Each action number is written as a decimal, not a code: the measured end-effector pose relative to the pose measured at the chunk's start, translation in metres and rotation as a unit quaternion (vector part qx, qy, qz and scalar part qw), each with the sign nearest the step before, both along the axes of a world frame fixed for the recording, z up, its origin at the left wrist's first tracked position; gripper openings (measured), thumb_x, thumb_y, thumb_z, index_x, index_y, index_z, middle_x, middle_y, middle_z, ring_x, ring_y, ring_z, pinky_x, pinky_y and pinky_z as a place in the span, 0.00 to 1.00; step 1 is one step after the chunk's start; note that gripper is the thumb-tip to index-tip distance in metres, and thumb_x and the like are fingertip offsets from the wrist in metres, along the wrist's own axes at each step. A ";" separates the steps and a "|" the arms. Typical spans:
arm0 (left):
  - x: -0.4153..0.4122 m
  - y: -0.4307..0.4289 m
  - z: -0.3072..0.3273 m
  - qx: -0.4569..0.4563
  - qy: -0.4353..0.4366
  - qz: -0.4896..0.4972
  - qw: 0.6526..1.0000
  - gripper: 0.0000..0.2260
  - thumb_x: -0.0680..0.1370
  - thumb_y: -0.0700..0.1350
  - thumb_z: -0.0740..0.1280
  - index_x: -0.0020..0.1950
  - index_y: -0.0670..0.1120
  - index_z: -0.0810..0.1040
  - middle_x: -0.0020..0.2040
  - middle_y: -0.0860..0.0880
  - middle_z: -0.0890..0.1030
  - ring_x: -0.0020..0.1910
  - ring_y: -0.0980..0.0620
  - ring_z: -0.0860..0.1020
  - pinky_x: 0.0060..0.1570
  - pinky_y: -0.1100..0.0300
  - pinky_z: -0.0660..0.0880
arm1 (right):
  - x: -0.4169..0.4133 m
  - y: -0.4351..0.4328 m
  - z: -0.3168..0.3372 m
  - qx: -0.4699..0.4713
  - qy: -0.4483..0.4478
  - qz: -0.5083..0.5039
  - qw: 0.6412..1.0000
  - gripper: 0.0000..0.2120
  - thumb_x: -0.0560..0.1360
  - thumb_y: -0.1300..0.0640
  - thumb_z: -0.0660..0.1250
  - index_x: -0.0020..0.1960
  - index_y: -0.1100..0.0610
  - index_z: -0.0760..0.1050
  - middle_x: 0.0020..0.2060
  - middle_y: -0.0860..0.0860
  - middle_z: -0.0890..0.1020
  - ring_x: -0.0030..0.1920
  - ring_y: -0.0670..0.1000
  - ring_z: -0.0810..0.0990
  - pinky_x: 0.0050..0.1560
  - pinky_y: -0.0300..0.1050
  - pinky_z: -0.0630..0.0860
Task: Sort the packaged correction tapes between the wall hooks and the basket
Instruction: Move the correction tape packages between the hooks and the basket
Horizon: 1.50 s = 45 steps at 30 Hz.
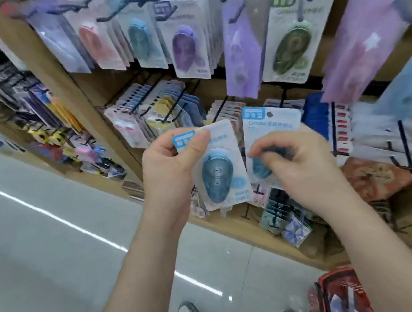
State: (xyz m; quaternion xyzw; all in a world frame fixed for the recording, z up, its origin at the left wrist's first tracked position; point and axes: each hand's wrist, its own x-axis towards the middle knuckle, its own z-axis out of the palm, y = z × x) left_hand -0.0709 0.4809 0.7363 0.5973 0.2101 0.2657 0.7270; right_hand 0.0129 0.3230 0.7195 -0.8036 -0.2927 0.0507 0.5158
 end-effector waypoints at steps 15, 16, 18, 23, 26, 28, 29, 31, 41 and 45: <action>-0.005 0.178 0.026 -0.021 -0.039 -0.036 0.998 0.06 0.78 0.36 0.68 0.42 0.43 0.78 0.34 0.50 0.82 0.35 0.52 0.80 0.39 0.54 0.80 | -0.049 0.182 0.006 0.007 0.083 0.053 0.995 0.04 0.76 0.51 0.72 0.46 0.48 0.86 0.45 0.43 0.87 0.50 0.46 0.83 0.54 0.54 0.80; 0.002 0.186 0.029 -0.027 -0.044 -0.034 0.998 0.05 0.78 0.37 0.69 0.42 0.43 0.78 0.34 0.50 0.82 0.34 0.52 0.80 0.39 0.54 0.80 | -0.047 0.187 0.007 0.003 0.082 0.044 0.996 0.05 0.77 0.52 0.71 0.45 0.48 0.85 0.44 0.43 0.87 0.48 0.46 0.83 0.52 0.53 0.80; 0.016 0.197 0.036 -0.025 -0.060 -0.039 0.997 0.05 0.78 0.37 0.69 0.42 0.41 0.79 0.34 0.49 0.82 0.35 0.51 0.80 0.41 0.54 0.79 | -0.040 0.198 0.008 0.020 0.089 0.020 0.996 0.07 0.78 0.52 0.69 0.45 0.50 0.85 0.43 0.46 0.87 0.46 0.46 0.83 0.47 0.52 0.80; 0.052 0.212 0.049 0.012 -0.089 -0.063 0.994 0.07 0.80 0.36 0.66 0.43 0.42 0.78 0.33 0.51 0.83 0.34 0.54 0.80 0.40 0.58 0.79 | -0.016 0.222 0.005 0.111 0.087 -0.040 0.989 0.20 0.77 0.46 0.67 0.44 0.65 0.80 0.43 0.65 0.82 0.40 0.51 0.77 0.43 0.59 0.77; 0.070 0.219 0.055 0.034 -0.094 -0.061 0.993 0.07 0.80 0.36 0.66 0.43 0.41 0.78 0.36 0.48 0.82 0.36 0.53 0.80 0.39 0.58 0.79 | -0.001 0.234 0.003 0.157 0.110 -0.042 0.981 0.17 0.79 0.49 0.68 0.43 0.63 0.80 0.41 0.62 0.83 0.40 0.51 0.78 0.41 0.58 0.76; 0.081 0.223 0.057 0.048 -0.102 -0.055 0.992 0.04 0.79 0.36 0.68 0.44 0.40 0.80 0.41 0.43 0.81 0.39 0.50 0.80 0.41 0.56 0.79 | 0.007 0.240 0.002 0.175 0.117 -0.041 0.977 0.17 0.80 0.51 0.67 0.39 0.63 0.79 0.34 0.56 0.80 0.37 0.48 0.75 0.39 0.49 0.71; 0.085 0.224 0.057 0.056 -0.104 -0.046 0.992 0.03 0.79 0.37 0.69 0.45 0.39 0.80 0.41 0.42 0.81 0.40 0.49 0.79 0.42 0.54 0.78 | 0.010 0.244 0.003 0.186 0.121 -0.039 0.974 0.18 0.80 0.52 0.67 0.38 0.64 0.77 0.33 0.54 0.78 0.36 0.47 0.74 0.39 0.46 0.69; 0.093 0.227 0.056 0.067 -0.104 -0.033 0.992 0.03 0.78 0.38 0.70 0.46 0.39 0.81 0.40 0.44 0.82 0.41 0.48 0.80 0.43 0.53 0.79 | 0.015 0.250 0.004 0.208 0.136 -0.044 0.968 0.17 0.80 0.54 0.67 0.36 0.63 0.77 0.33 0.53 0.78 0.36 0.46 0.75 0.38 0.43 0.70; 0.108 0.235 0.059 0.080 -0.083 -0.082 0.990 0.04 0.79 0.38 0.67 0.47 0.41 0.81 0.46 0.40 0.83 0.47 0.43 0.81 0.54 0.39 0.78 | 0.016 0.254 0.007 0.264 0.172 -0.065 0.947 0.11 0.80 0.57 0.66 0.43 0.60 0.83 0.42 0.59 0.86 0.40 0.49 0.84 0.40 0.44 0.79; 0.109 0.240 0.058 0.063 -0.070 -0.122 0.988 0.04 0.79 0.38 0.67 0.45 0.43 0.81 0.44 0.43 0.84 0.47 0.44 0.81 0.53 0.43 0.79 | 0.010 0.256 0.005 0.267 0.175 -0.082 0.944 0.11 0.79 0.57 0.66 0.41 0.56 0.83 0.39 0.54 0.86 0.39 0.47 0.84 0.38 0.42 0.80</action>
